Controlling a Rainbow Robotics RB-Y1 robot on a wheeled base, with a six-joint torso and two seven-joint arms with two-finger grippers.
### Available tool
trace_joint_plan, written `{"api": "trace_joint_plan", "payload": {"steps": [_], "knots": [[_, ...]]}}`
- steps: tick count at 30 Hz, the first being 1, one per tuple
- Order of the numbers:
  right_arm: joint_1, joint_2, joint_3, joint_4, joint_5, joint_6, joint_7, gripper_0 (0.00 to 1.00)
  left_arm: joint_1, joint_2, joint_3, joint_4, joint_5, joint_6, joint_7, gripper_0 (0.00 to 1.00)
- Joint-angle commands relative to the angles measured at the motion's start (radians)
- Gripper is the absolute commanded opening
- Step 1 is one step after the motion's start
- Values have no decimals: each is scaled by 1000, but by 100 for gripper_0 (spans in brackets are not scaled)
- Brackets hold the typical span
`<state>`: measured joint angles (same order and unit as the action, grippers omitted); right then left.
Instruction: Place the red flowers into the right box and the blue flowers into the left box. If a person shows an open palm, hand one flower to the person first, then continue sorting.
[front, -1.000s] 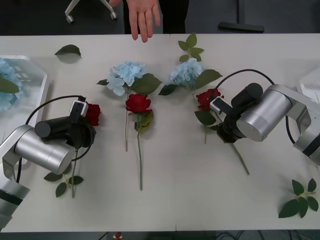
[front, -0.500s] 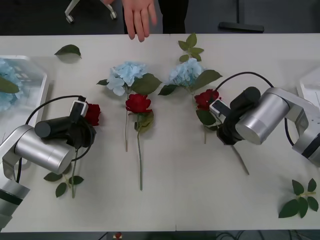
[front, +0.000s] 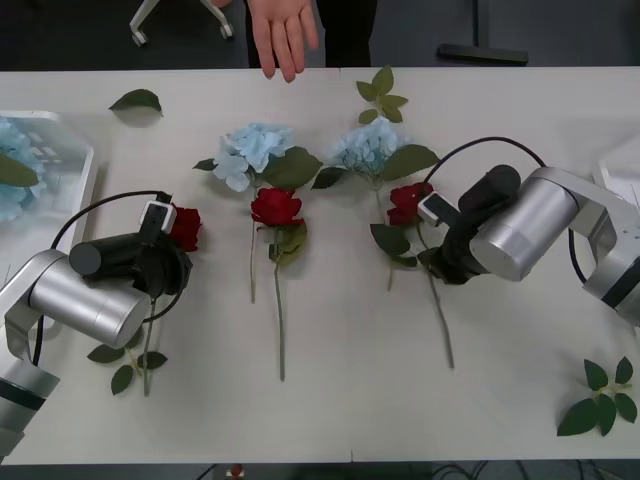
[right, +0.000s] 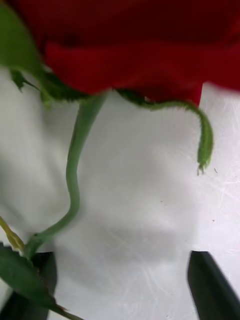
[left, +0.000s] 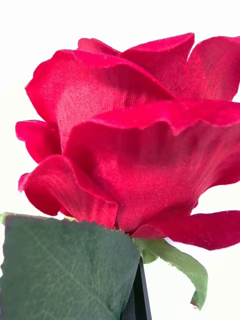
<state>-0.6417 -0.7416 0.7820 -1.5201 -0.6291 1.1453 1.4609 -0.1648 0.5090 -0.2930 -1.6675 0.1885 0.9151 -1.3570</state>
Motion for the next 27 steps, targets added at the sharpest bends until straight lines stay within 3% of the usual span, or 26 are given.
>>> {"api": "trace_joint_plan", "payload": {"steps": [1, 14, 27], "knots": [[-23, -47, -49, -80, -44, 40, -5, 99, 13, 0, 6, -11, -9, -15, -2, 0], [-21, -84, -84, -147, -110, 117, -14, 99, 13, 0, 6, -11, -11, -16, -2, 0], [-21, -42, -43, -143, -136, 160, -271, 99, 13, -1, 6, -11, -11, -21, -2, 0]]}}
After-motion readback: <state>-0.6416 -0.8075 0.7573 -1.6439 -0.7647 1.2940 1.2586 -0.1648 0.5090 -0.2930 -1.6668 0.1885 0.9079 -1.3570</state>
